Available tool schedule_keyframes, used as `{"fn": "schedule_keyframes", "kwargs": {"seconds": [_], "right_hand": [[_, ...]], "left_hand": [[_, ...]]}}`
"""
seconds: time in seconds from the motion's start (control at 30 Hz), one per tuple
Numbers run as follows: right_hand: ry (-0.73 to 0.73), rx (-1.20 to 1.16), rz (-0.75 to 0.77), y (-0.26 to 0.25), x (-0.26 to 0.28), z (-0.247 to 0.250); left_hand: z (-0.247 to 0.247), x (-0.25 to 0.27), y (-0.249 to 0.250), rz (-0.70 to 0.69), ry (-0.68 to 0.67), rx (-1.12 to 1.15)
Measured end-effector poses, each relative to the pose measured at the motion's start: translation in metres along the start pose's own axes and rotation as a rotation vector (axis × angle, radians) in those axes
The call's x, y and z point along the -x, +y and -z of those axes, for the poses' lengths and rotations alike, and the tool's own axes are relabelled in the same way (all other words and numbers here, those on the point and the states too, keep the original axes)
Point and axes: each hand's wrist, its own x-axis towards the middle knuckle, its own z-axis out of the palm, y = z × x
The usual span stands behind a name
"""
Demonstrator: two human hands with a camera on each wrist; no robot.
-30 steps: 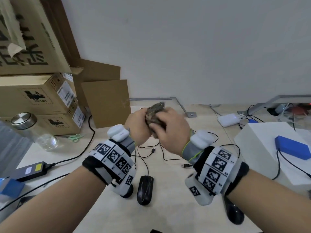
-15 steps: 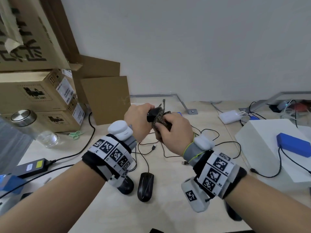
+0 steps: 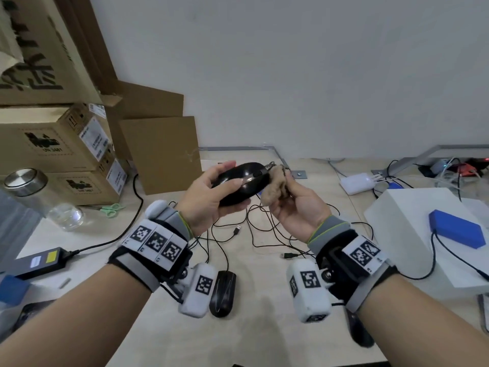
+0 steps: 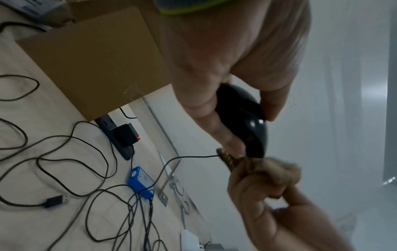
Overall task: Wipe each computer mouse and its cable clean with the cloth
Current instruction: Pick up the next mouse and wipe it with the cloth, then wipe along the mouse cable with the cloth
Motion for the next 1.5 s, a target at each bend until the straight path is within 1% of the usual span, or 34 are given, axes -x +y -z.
{"fn": "schedule_keyframes", "kwargs": {"seconds": [0.07, 0.17, 0.23, 0.33, 0.4, 0.5, 0.6, 0.67, 0.73, 0.8, 0.87, 0.93, 1.0, 1.07, 1.17, 1.23, 1.33, 1.4, 1.5], "right_hand": [[-0.019, -0.071, -0.029, 0.003, 0.003, -0.010], [-0.032, 0.024, -0.051, 0.005, 0.007, -0.016], [-0.004, 0.209, -0.012, 0.008, 0.005, -0.015], [0.175, 0.613, 0.188, 0.015, -0.007, -0.006], [0.250, 0.839, 0.299, 0.018, -0.013, 0.001], [0.305, 1.078, 0.377, 0.018, -0.017, 0.008], [0.264, 1.181, 0.404, 0.011, -0.009, 0.002], [0.223, 1.216, 0.432, 0.006, -0.004, -0.007], [0.190, 1.232, 0.461, 0.003, -0.006, -0.013], [0.141, 1.185, 0.425, 0.001, -0.009, -0.019], [0.095, 1.047, 0.398, -0.005, -0.013, -0.025], [0.050, 0.971, 0.423, -0.015, -0.015, -0.037], [-0.005, 0.987, 0.459, -0.024, -0.014, -0.049], [-0.021, 0.991, 0.482, -0.028, -0.013, -0.055], [-0.031, 0.941, 0.522, -0.029, -0.014, -0.052], [-0.054, 0.905, 0.520, -0.030, -0.014, -0.047], [-0.063, 0.886, 0.452, -0.029, -0.013, -0.033], [-0.023, 0.905, 0.406, -0.025, -0.016, -0.017], [0.073, 0.935, 0.368, -0.019, -0.024, 0.006]], "left_hand": [[-0.001, 0.003, -0.001, 0.045, -0.073, -0.073], [-0.002, 0.006, 0.000, 0.036, -0.116, -0.171], [0.000, 0.005, 0.000, 0.020, -0.134, -0.239], [0.003, 0.003, -0.007, 0.035, -0.157, -0.412], [0.005, 0.003, -0.016, 0.039, -0.174, -0.533], [0.007, 0.001, -0.032, 0.031, -0.204, -0.749], [0.011, -0.001, -0.053, 0.026, -0.229, -1.036], [0.013, 0.001, -0.070, 0.019, -0.259, -1.215], [0.016, 0.002, -0.088, 0.033, -0.309, -1.342], [0.018, 0.002, -0.107, 0.095, -0.364, -1.426], [0.017, 0.002, -0.122, 0.182, -0.463, -1.545], [0.015, 0.005, -0.133, 0.254, -0.561, -1.611], [0.012, 0.007, -0.140, 0.264, -0.591, -1.641], [0.013, 0.008, -0.142, 0.262, -0.617, -1.716], [0.014, 0.012, -0.149, 0.342, -0.688, -1.813], [0.020, 0.019, -0.158, 0.376, -0.677, -1.772], [0.032, 0.030, -0.178, 0.418, -0.672, -1.715], [0.035, 0.036, -0.191, 0.407, -0.653, -1.761], [0.038, 0.043, -0.204, 0.382, -0.560, -1.821]]}}
